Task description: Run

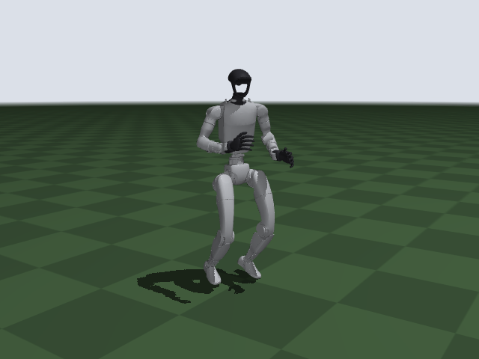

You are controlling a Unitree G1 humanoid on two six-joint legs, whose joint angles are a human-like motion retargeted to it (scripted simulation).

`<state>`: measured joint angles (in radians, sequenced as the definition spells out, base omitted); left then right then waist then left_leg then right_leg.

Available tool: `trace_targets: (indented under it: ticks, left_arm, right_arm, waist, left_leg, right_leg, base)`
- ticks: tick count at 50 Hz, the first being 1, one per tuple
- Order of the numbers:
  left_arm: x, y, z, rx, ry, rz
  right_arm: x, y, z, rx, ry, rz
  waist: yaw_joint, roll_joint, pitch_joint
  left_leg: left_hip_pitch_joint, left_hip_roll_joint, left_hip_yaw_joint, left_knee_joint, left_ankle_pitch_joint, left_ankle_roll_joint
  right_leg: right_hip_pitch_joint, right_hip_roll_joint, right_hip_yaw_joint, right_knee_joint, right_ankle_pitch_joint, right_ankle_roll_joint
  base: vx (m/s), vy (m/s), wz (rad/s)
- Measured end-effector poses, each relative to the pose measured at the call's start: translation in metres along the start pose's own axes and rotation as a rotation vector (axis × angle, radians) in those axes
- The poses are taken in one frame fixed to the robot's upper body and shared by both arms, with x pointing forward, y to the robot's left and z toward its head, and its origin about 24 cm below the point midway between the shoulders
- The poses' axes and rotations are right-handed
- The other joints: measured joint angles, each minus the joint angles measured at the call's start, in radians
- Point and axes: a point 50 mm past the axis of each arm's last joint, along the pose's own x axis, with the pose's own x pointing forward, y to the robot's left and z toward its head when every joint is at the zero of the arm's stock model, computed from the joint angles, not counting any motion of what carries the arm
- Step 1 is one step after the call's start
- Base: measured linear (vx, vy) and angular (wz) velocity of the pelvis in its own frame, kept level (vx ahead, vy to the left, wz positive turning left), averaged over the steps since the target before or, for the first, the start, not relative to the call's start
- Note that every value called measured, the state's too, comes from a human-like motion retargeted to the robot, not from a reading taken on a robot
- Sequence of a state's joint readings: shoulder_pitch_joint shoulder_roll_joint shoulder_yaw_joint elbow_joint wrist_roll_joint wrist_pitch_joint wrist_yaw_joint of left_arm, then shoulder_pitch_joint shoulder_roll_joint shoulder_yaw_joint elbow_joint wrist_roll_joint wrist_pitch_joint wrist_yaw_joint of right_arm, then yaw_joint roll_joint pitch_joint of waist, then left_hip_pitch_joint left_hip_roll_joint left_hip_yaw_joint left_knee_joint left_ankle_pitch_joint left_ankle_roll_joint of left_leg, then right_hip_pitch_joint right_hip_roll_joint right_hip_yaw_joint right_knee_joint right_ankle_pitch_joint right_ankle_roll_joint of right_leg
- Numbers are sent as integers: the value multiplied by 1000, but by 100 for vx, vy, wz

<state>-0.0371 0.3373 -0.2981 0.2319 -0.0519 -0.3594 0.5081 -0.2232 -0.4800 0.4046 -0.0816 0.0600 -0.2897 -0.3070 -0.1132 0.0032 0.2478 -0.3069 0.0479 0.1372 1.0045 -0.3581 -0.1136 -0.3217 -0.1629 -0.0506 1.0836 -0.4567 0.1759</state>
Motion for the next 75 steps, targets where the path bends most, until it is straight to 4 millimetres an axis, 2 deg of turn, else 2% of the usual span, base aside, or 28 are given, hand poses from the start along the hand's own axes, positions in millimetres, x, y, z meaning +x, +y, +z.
trace_targets:
  ticks: [5,8,19,25,30,35,40,42,45,50,52,56,58,60,62,66,68,75]
  left_arm:
    - [10,11,10,30,-65,45]
    - [12,14,11,27,-76,64]
    - [-14,23,-19,70,53,30]
    - [-34,16,-47,83,201,-65]
    - [-51,7,-68,74,336,-158]
    - [-70,3,-83,79,439,-260]
    - [-74,10,-93,168,490,-345]
    - [-72,14,-98,213,510,-364]
    - [-81,17,-108,239,574,-374]
    - [-105,19,-122,211,696,-412]
    - [-111,21,-125,195,729,-432]
    - [-116,26,-129,176,772,-463]
    - [-117,28,-130,170,785,-469]
    - [-125,29,-132,164,813,-474]
    - [-122,32,-134,160,823,-465]
    - [-131,33,-139,152,872,-432]
    - [-125,34,-141,151,880,-408]
    - [-138,33,-148,131,944,-372]
  right_arm:
    - [6,-8,10,-74,-55,2]
    - [5,-11,9,-94,-55,-11]
    - [-16,-12,-16,-126,54,7]
    - [-36,-5,-49,-122,227,52]
    - [-58,4,-74,-117,375,123]
    - [-82,13,-91,-87,502,197]
    - [-105,18,-107,-77,637,243]
    - [-114,19,-115,-76,702,255]
    - [-134,25,-127,-63,803,282]
    - [-160,33,-140,-45,936,324]
    - [-167,34,-144,-44,971,338]
    - [-172,32,-150,-58,1013,360]
    - [-174,30,-153,-68,1035,365]
    - [-183,30,-155,-76,1071,371]
    - [-180,26,-159,-91,1086,366]
    - [-190,25,-163,-108,1139,352]
    - [-187,24,-166,-111,1145,326]
    - [-205,29,-165,-63,1200,260]
  waist:
    - [-2,4,13]
    - [6,17,23]
    - [25,59,11]
    - [37,54,-3]
    - [32,21,-13]
    - [14,-24,-18]
    - [-6,-66,-9]
    - [-8,-74,-5]
    - [-14,-69,-4]
    - [-34,-42,-1]
    - [-38,-28,0]
    - [-32,0,1]
    - [-26,10,1]
    - [-24,7,5]
    - [-13,16,-2]
    - [-4,10,-3]
    - [7,21,-2]
    - [19,30,-16]
  left_leg:
    - [16,21,20,25,-154,40]
    - [25,32,20,5,-162,27]
    - [64,97,26,-56,-43,-30]
    - [53,114,47,-34,40,-40]
    - [34,72,49,-12,63,-18]
    - [16,-5,41,63,-49,35]
    - [-15,-64,25,156,-269,124]
    - [-22,-83,19,149,-288,137]
    - [-3,-104,1,77,-229,124]
    - [37,-101,-27,-111,53,32]
    - [35,-90,-33,-170,125,4]
    - [24,-59,-30,-259,174,-20]
    - [22,-46,-24,-296,153,-14]
    - [9,-39,-13,-276,87,7]
    - [26,-25,-7,-332,41,26]
    - [16,-11,6,-281,-93,65]
    - [35,4,7,-316,-113,67]
    - [13,37,-1,-222,-173,65]
  right_leg:
    - [16,-4,-16,15,-150,-40]
    - [35,4,-33,-21,-164,-57]
    - [148,66,-82,-229,-38,-55]
    - [161,69,-92,-262,55,-32]
    - [111,47,-72,-172,122,15]
    - [35,17,-32,35,50,32]
    - [-41,-18,8,265,-54,27]
    - [-64,-21,23,304,-47,25]
    - [-67,-13,34,264,-2,20]
    - [-42,4,34,41,94,17]
    - [-37,11,31,-50,126,18]
    - [-23,31,27,-216,157,20]
    - [-14,40,27,-285,163,22]
    - [-19,34,32,-283,134,21]
    - [9,46,25,-362,120,11]
    - [12,44,19,-334,6,-15]
    - [47,63,8,-404,3,-29]
    - [67,85,-6,-383,-42,-51]
  base:
    - [-1,-4,25]
    - [0,-5,16]
    - [0,0,1]
    - [-1,1,15]
    - [-3,5,32]
    - [-2,6,37]
    - [-1,3,41]
    - [-2,0,37]
    - [-2,-1,32]
    - [-4,-3,31]
    - [-6,-4,25]
    - [-3,-2,10]
    - [-3,-5,14]
    - [-3,-6,17]
    - [3,-6,10]
    - [2,-6,15]
    - [9,-5,8]
    - [5,-1,9]
